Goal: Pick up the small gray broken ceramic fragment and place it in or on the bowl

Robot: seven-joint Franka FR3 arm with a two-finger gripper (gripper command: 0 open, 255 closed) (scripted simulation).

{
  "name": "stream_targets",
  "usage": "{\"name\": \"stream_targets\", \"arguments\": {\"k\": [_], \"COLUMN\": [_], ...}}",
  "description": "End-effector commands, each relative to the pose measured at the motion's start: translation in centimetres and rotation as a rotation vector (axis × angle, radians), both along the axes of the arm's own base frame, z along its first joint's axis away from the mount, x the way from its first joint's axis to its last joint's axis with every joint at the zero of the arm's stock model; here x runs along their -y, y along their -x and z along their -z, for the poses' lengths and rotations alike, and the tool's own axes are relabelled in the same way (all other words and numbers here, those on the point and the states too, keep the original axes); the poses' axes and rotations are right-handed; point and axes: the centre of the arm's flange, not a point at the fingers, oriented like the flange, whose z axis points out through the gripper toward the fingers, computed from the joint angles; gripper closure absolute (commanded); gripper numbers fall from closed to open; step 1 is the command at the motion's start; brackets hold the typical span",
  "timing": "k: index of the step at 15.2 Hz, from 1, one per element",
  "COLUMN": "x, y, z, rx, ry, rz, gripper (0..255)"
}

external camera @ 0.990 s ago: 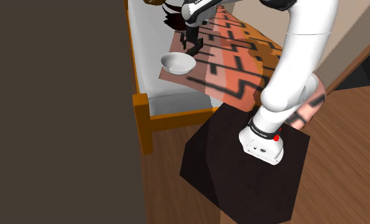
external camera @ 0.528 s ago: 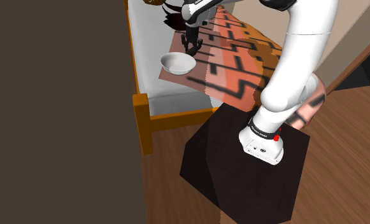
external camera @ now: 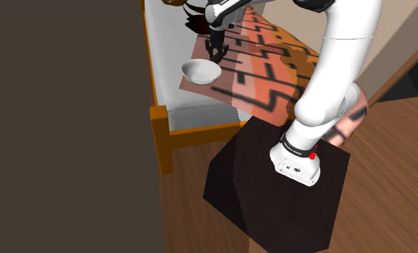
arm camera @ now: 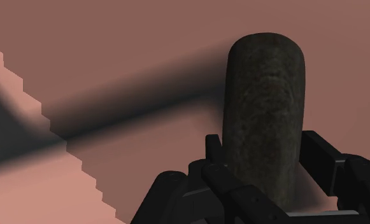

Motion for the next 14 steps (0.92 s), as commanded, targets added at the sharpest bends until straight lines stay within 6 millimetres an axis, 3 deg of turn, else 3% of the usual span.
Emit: {"name": "stream_targets", "arguments": {"k": [1, 14], "x": [0.0, 0.0], "y": [0.0, 0.0], "z": [0.0, -6.8], "rx": [0.0, 0.0], "ry": [0.0, 0.0], "rz": [0.0, 0.0], "gripper": [255, 255]}}
